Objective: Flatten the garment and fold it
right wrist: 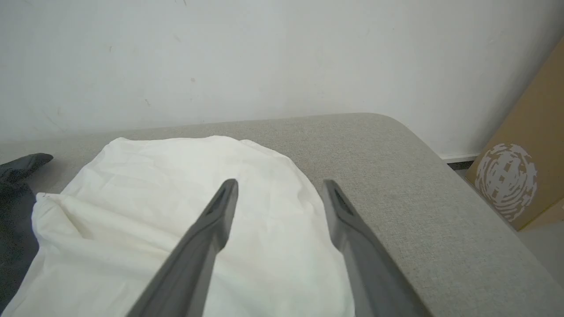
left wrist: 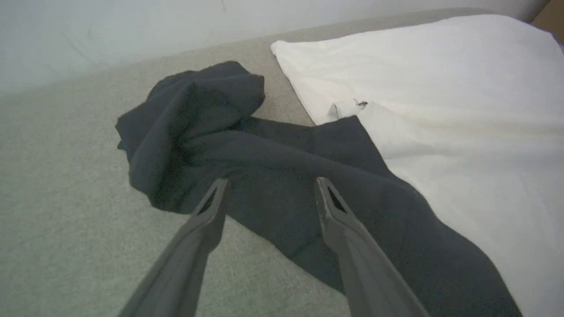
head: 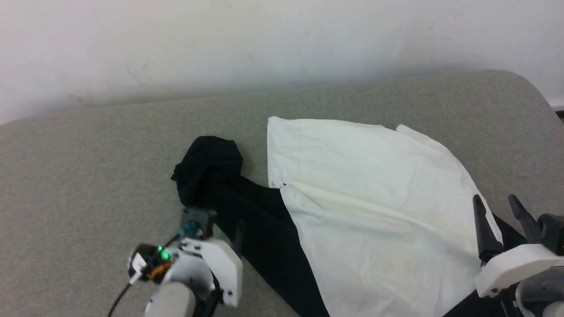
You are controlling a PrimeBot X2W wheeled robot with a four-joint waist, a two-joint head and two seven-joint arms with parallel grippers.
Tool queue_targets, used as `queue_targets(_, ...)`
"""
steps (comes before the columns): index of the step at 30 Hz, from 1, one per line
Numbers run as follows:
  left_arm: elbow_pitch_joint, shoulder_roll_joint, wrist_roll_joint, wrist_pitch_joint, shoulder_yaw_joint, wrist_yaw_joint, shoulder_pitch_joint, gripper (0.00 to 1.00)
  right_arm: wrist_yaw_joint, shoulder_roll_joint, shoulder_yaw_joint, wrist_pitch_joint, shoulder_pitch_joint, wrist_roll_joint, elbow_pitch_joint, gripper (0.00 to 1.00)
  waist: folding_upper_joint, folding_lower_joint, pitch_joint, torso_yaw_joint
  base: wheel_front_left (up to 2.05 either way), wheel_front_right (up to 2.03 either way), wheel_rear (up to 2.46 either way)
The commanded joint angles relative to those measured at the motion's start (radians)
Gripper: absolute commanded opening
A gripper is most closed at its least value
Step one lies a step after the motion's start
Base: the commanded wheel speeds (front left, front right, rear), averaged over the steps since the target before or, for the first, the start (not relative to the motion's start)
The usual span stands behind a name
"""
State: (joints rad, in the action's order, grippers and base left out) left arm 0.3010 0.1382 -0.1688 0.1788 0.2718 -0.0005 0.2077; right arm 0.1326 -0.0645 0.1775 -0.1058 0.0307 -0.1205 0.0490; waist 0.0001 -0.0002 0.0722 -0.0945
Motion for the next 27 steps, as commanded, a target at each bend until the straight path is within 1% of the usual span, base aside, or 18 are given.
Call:
queue_targets(1, -0.049, 0.000, -0.008, 0.062, 0.016, -0.008, -0.047, 1.00, -0.002, 0.000, -0.002, -0.004, 0.009, 0.006, 0.005, 1.00, -0.0001, 0.0002, -0.024, 0.026, 0.00, 0.00, 0.00)
queue_targets(5, -0.170, -0.008, -0.028, 0.234, 0.068, -0.011, -0.156, 1.00, -0.002, 0.001, -0.007, -0.005, 0.018, 0.003, 0.006, 1.00, -0.0001, 0.0002, -0.021, 0.030, 0.00, 0.00, 0.00)
queue_targets(6, -0.170, -0.008, -0.028, 0.234, 0.068, -0.011, -0.156, 1.00, -0.002, 0.001, -0.007, -0.005, 0.018, 0.003, 0.006, 1.00, -0.0001, 0.0002, -0.021, 0.030, 0.00, 0.00, 0.00)
queue_targets(8, -0.204, -0.013, -0.037, 0.293, 0.090, -0.010, -0.193, 1.00, -0.002, 0.001, -0.010, -0.003, 0.020, 0.001, 0.004, 1.00, -0.0001, 0.0002, -0.016, 0.028, 0.00, 0.00, 0.00)
queue_targets(10, -0.223, -0.020, -0.042, 0.326, 0.104, -0.005, -0.212, 1.00, -0.002, 0.001, -0.014, 0.001, 0.016, -0.001, 0.002, 1.00, -0.0001, 0.0002, -0.003, 0.024, 0.00, 0.00, 0.00)
queue_targets(13, -0.229, -0.036, -0.050, 0.336, 0.114, 0.010, -0.212, 1.00, -0.002, 0.001, -0.014, 0.006, 0.007, -0.003, -0.002, 1.00, -0.0001, 0.0002, 0.018, 0.019, 0.00, 0.00, 0.00)
queue_targets(18, -0.186, -0.050, -0.046, 0.326, 0.115, 0.038, -0.175, 1.00, -0.002, 0.001, -0.015, 0.014, -0.007, -0.004, -0.007, 1.00, -0.0001, 0.0002, 0.053, 0.002, 0.00, 0.00, 0.00)
queue_targets(20, -0.161, -0.058, -0.068, 0.321, 0.115, 0.032, -0.163, 1.00, -0.002, 0.002, -0.013, 0.017, -0.012, -0.005, -0.009, 1.00, -0.0001, 0.0002, 0.064, -0.004, 0.00, 0.00, 0.00)
queue_targets(25, -0.079, -0.061, -0.070, 0.314, 0.134, 0.018, -0.137, 0.99, -0.002, 0.002, -0.008, 0.025, -0.022, -0.006, -0.016, 1.00, -0.0001, 0.0002, 0.080, -0.012, 0.00, 0.00, 0.00)
queue_targets(26, -0.065, -0.061, -0.076, 0.316, 0.137, 0.012, -0.135, 0.29, -0.002, 0.002, -0.009, 0.026, -0.023, -0.005, -0.017, 1.00, -0.0001, 0.0002, 0.080, -0.012, 0.00, 0.00, 0.00)
queue_targets(27, -0.055, -0.061, -0.078, 0.313, 0.139, 0.008, -0.133, 0.00, -0.002, 0.002, -0.008, 0.027, -0.024, -0.005, -0.019, 1.00, -0.0001, 0.0002, 0.079, -0.012, 0.00, 0.00, 0.00)
